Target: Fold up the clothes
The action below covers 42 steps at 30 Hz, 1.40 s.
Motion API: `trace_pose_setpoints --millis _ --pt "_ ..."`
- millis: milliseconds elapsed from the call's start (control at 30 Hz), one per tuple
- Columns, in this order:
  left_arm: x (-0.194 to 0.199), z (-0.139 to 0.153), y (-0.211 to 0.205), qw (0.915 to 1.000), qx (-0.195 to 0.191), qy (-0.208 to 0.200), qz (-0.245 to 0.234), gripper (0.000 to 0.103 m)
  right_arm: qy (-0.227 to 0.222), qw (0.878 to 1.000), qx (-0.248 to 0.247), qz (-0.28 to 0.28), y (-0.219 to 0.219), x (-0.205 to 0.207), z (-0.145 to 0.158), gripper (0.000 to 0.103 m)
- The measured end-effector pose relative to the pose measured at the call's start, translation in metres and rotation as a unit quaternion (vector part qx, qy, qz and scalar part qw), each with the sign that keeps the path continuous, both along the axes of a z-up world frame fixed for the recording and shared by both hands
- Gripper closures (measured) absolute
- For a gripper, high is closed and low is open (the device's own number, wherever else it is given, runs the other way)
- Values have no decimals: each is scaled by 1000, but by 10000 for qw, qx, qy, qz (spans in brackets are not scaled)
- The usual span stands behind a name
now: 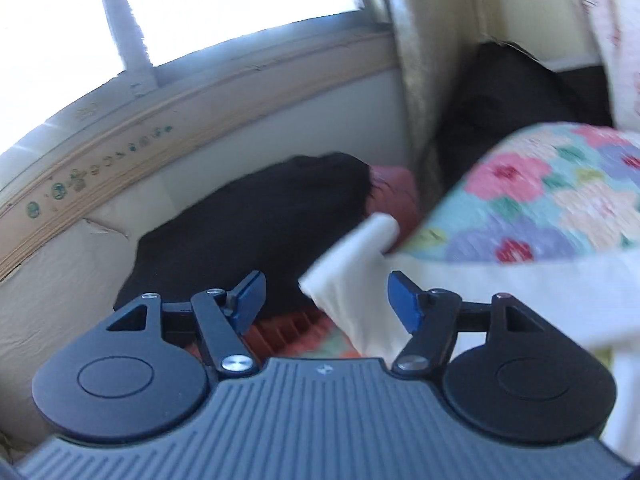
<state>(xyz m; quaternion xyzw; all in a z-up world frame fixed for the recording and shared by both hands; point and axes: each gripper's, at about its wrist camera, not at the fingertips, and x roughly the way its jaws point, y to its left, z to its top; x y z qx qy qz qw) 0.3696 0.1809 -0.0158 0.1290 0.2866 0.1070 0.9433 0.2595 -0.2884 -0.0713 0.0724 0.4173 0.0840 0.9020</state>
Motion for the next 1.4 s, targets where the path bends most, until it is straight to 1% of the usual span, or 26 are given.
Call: trace_pose_setpoints --millis 67,167,333,467,533,600,667,700,733,767,800,833,867,900,933,967,1033,1067,1100,1133,1167,1200,1267,1300,1367,1400 --pt "-45 -12 -5 9979 -113 473 -419 33 -167 9990 405 95 6 -36 15 51" --pt "-111 -31 1 9916 -571 1078 -428 33 -296 9961 756 338 18 -89 29 48" --pt "-192 -53 37 9848 -1145 1306 -79 33 -264 9942 777 691 42 -171 28 45" --pt "-220 -67 65 9834 -1124 1402 -270 32 -17 9911 1093 757 55 -227 13 44" --pt "-221 -73 80 9795 -1400 1404 -359 29 207 9879 1259 878 59 -253 5 44" --pt "-219 -81 93 9735 -1802 1364 -358 24 428 9862 1296 942 62 -270 -6 44" --pt "-214 -91 97 9748 -1911 1122 -251 24 685 9818 1432 1045 68 -287 -20 44" --pt "-211 -96 99 9752 -1965 1001 -197 24 811 9763 1570 1247 74 -293 -26 44" --pt "-208 -100 101 9748 -2039 888 -189 27 922 9697 1680 1515 82 -299 -32 44" --pt "-206 -103 99 9723 -2160 827 -325 33 1016 9644 1704 1751 93 -304 -39 44" --pt "-204 -104 96 9708 -2212 835 -418 41 1071 9630 1612 1875 104 -307 -45 44" --pt "-205 -100 93 9692 -2259 809 -560 67 1063 9654 1447 1889 115 -309 -51 42" --pt "-206 -97 89 9673 -2307 783 -702 101 1002 9691 1323 1825 123 -309 -55 42" --pt "-208 -93 86 9666 -2321 743 -793 100 923 9704 1325 1797 127 -310 -56 46" --pt "-212 -84 81 9700 -2225 650 -730 101 963 9658 1436 1935 128 -310 -54 89" --pt "-218 -75 79 9723 -2147 529 -754 101 961 9618 1521 2063 129 -311 -49 95" --pt "-235 -52 86 9729 -2211 235 -630 101 550 9626 1437 2232 121 -326 -20 96" --pt "-240 -48 96 9687 -2425 275 -457 101 367 9627 1416 2276 117 -333 -6 96" --pt "-244 -44 106 9637 -2637 315 -283 100 314 9651 1493 2129 111 -339 4 96" --pt "-247 -44 114 9586 -2815 431 -97 100 328 9676 1538 1974 107 -345 7 96" --pt "-244 -54 118 9541 -2878 813 133 100 369 9699 1550 1842 104 -350 8 96" --pt "-241 -65 121 9496 -2897 1156 322 100 540 9718 1400 1820 108 -352 -1 96" --pt "-242 -86 115 9506 -2675 1522 403 100 882 9740 1097 1773 116 -357 -21 96" --pt "-244 -89 112 9528 -2602 1510 413 100 1030 9741 991 1751 118 -361 -29 96" --pt "-249 -84 106 9601 -2374 1420 407 100 1072 9712 1225 1743 116 -372 -37 96" --pt "-251 -80 103 9638 -2228 1409 401 99 905 9711 1269 1810 114 -377 -30 96"
